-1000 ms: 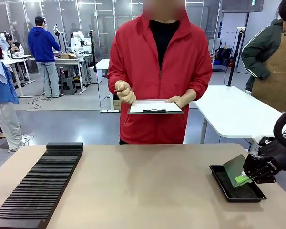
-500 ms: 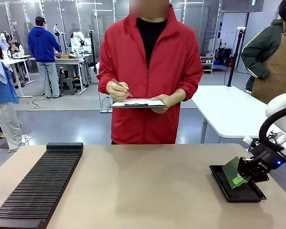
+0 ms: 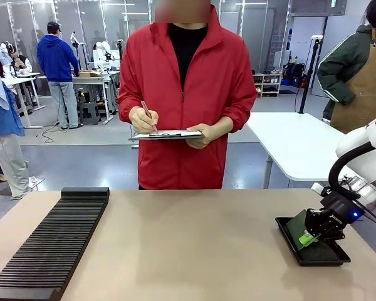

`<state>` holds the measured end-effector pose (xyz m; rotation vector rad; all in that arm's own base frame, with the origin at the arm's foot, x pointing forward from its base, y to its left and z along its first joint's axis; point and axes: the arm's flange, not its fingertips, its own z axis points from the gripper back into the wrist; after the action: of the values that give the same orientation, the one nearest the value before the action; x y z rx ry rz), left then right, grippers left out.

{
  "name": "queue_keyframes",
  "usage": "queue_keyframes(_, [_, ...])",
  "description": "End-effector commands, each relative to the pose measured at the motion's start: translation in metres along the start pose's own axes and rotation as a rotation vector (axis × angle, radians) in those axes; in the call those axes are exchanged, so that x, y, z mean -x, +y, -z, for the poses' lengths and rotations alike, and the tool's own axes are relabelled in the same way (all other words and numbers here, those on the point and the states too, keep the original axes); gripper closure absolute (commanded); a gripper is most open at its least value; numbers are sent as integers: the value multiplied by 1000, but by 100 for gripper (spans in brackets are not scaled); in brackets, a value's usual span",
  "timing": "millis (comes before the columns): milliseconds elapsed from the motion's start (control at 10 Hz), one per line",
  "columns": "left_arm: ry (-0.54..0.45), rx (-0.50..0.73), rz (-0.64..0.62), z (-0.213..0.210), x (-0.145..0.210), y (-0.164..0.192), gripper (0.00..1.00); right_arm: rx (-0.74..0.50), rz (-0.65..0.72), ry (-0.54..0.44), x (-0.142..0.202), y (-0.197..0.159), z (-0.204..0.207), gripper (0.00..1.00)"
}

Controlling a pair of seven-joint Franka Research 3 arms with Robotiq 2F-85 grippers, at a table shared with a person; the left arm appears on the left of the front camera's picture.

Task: Inspect the PCB.
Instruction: Place the Blank PCB in the ESD tray.

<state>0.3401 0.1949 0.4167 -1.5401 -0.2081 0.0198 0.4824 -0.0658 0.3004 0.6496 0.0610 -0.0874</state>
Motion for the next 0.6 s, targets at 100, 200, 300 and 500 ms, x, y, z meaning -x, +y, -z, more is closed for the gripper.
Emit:
queue_keyframes(100, [7, 12, -2, 0, 2, -1, 0, 52, 43, -5, 0, 6, -5, 45])
queue_keyframes(200, [7, 12, -2, 0, 2, -1, 0, 78, 46, -15, 4, 10, -6, 36])
queue_keyframes(300, [7, 12, -2, 0, 2, -1, 0, 115, 48, -33, 9, 14, -4, 14])
queue_keyframes(500, [7, 12, -2, 0, 2, -1, 0, 174, 77, -66, 14, 18, -9, 0])
